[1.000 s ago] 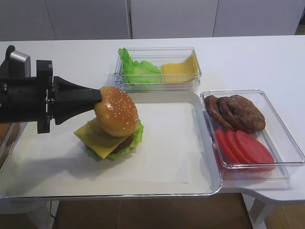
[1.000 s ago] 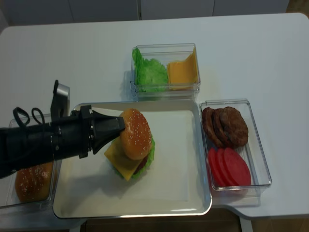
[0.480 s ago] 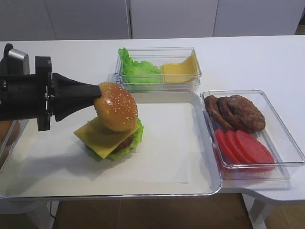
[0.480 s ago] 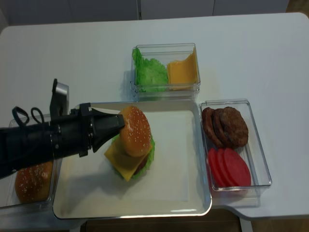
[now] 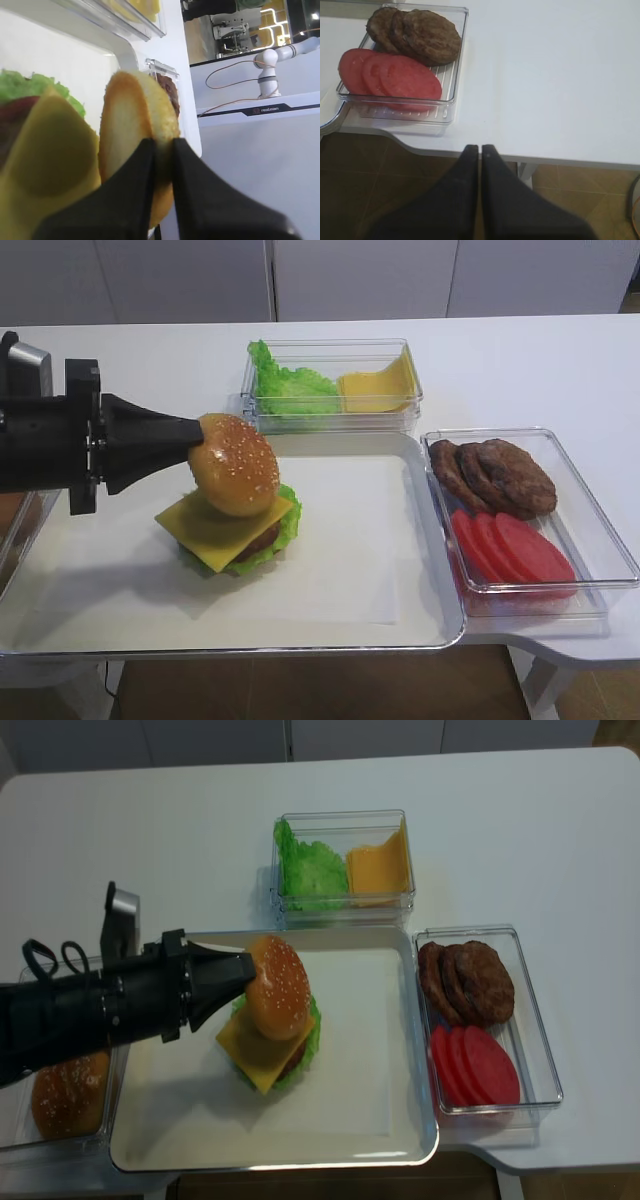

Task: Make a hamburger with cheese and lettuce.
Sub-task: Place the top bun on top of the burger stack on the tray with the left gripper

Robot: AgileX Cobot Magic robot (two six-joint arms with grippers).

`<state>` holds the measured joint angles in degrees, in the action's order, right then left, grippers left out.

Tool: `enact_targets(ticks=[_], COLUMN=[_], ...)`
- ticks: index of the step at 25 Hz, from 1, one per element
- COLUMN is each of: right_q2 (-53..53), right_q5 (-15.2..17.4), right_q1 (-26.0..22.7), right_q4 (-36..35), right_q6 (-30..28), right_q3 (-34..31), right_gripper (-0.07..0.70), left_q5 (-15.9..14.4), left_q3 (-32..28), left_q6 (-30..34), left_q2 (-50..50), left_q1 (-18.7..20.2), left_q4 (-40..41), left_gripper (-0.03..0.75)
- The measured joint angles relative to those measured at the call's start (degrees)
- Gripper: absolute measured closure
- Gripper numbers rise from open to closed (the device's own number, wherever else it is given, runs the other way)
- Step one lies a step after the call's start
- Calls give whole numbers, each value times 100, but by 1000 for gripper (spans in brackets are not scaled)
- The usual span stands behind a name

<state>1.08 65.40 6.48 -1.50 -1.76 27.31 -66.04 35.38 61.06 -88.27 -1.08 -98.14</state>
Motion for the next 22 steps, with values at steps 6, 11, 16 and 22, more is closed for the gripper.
enact_targets(ticks=[6,11,16,22], right_q2=[0,0,0,0], right_q5=[0,0,0,0], right_q1=[0,0,0,0], right_q4=[0,0,0,0], right_q6=[0,0,0,0], right_q3=[0,0,0,0], right_gripper=[624,624,623,624], left_q5=[0,0,0,0], left_q3=[0,0,0,0], left_q6=[-55,-111,-193,-298], left_q2=[0,0,0,0], left_q1=[-132,-108,-108,-108], left_q4=[258,71,-79,266], left_gripper=[640,640,640,641])
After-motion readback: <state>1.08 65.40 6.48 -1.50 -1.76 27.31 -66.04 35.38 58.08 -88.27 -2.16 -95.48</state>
